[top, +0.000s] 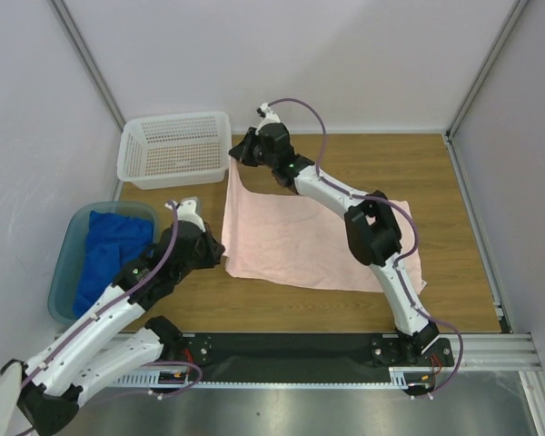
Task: Fold and stack the towels
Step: Fold the towel
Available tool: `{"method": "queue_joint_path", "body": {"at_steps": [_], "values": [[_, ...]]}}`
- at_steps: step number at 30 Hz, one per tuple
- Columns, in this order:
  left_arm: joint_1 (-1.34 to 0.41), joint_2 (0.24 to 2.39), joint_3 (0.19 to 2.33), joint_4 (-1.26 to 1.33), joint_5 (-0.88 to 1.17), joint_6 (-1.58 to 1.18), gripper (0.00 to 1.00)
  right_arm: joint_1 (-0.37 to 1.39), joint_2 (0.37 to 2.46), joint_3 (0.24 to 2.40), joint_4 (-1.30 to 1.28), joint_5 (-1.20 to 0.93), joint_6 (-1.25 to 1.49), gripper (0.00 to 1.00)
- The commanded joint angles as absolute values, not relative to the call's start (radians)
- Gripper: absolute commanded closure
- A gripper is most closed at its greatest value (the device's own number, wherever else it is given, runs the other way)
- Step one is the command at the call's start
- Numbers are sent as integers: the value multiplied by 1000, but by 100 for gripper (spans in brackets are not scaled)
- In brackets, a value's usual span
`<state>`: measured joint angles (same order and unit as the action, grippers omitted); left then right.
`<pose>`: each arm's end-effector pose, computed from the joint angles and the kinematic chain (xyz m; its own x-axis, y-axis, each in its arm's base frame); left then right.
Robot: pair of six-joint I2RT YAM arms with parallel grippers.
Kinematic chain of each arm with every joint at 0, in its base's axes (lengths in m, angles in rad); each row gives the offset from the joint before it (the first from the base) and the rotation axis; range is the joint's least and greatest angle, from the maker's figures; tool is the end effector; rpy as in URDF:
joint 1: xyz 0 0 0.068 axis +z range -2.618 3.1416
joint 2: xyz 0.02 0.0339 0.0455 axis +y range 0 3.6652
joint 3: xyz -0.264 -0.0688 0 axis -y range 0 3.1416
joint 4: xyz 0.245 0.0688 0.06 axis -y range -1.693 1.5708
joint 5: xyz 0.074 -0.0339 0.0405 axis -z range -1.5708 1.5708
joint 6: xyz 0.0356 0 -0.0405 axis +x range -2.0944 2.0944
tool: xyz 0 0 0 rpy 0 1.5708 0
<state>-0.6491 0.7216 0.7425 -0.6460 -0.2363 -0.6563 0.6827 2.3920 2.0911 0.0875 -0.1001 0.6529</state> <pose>0.1274 -0.0862 0.2894 -0.6356 -0.2624 -0.7260 0.0613 0.9203 -0.3863 0.4415 0.3636 0.2549 -0.5579 0.3254 -0.7634 -0.4590 0.6454 0.6105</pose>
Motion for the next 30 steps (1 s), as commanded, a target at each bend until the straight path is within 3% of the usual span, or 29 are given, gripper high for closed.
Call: {"method": "queue_joint_path", "body": {"at_steps": [1, 8, 14, 20, 24, 30], "values": [[-702, 764, 781, -571, -271, -687, 100, 649, 2280, 2033, 112, -95, 609, 100], [-706, 752, 797, -615, -441, -799, 100, 647, 2247, 2042, 71, -60, 531, 100], [-678, 799, 939, -883, -687, -865, 100, 718, 2405, 2355, -30, -64, 494, 100], [-381, 749, 920, -830, -552, -714, 100, 788, 2539, 2543, 87, -32, 515, 100], [-203, 691, 949, -847, -592, -638, 100, 839, 2575, 2604, 193, -9, 499, 100], [-207, 658, 1008, -888, -718, -594, 100, 884, 2605, 2657, 282, 32, 499, 100]]}}
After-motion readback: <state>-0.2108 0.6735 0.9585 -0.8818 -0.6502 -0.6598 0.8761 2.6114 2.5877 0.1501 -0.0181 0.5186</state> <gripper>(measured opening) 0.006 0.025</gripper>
